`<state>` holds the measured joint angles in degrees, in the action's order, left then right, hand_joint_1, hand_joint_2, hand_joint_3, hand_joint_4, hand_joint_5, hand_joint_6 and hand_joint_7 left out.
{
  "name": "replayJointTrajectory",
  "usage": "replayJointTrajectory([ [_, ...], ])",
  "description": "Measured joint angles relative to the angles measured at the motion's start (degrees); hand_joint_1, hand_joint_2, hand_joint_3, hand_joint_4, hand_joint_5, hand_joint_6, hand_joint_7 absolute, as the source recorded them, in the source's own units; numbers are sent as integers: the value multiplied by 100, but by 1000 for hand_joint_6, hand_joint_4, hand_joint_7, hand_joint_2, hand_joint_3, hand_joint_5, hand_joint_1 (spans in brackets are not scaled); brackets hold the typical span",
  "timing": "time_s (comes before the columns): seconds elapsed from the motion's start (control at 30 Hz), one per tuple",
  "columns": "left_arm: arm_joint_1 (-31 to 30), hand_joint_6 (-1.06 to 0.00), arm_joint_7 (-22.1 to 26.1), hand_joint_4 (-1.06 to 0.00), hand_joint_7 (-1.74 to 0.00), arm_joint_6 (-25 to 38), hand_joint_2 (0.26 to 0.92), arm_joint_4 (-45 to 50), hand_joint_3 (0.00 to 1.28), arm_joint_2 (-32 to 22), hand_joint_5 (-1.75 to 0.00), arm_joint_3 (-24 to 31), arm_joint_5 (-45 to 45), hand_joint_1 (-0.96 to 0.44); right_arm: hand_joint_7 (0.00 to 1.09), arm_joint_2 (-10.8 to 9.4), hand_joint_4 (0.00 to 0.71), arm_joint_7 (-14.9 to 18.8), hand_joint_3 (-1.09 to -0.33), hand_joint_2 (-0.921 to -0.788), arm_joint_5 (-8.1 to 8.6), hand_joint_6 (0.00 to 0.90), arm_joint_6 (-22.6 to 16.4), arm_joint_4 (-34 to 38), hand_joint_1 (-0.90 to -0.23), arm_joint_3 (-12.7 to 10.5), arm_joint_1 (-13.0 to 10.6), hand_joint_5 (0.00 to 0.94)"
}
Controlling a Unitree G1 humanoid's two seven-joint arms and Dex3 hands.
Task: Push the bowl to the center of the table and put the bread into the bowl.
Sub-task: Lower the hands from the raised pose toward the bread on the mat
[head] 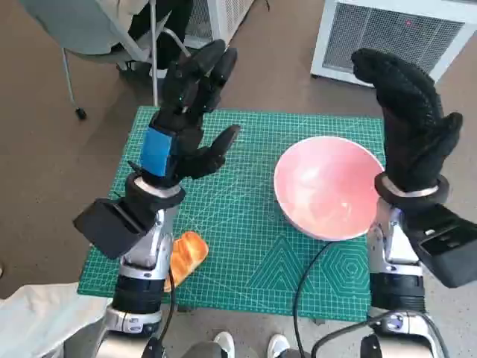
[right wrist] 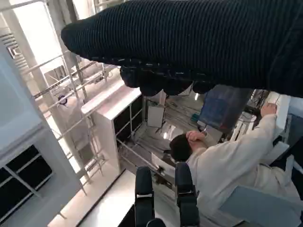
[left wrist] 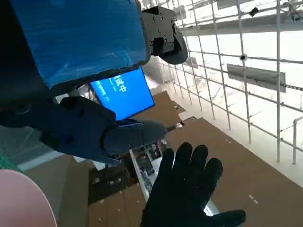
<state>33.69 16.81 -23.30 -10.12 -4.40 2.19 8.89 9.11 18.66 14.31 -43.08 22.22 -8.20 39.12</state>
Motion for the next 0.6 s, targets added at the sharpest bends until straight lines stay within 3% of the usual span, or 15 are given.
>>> replayJointTrajectory([
  [0.6, -20, 1, -101, -256, -715, -196, 921, -16, 514, -46, -15, 63, -111, -392, 276, -72, 391, -1, -785, -921, -287, 292, -11, 257, -600, 169, -3, 2],
])
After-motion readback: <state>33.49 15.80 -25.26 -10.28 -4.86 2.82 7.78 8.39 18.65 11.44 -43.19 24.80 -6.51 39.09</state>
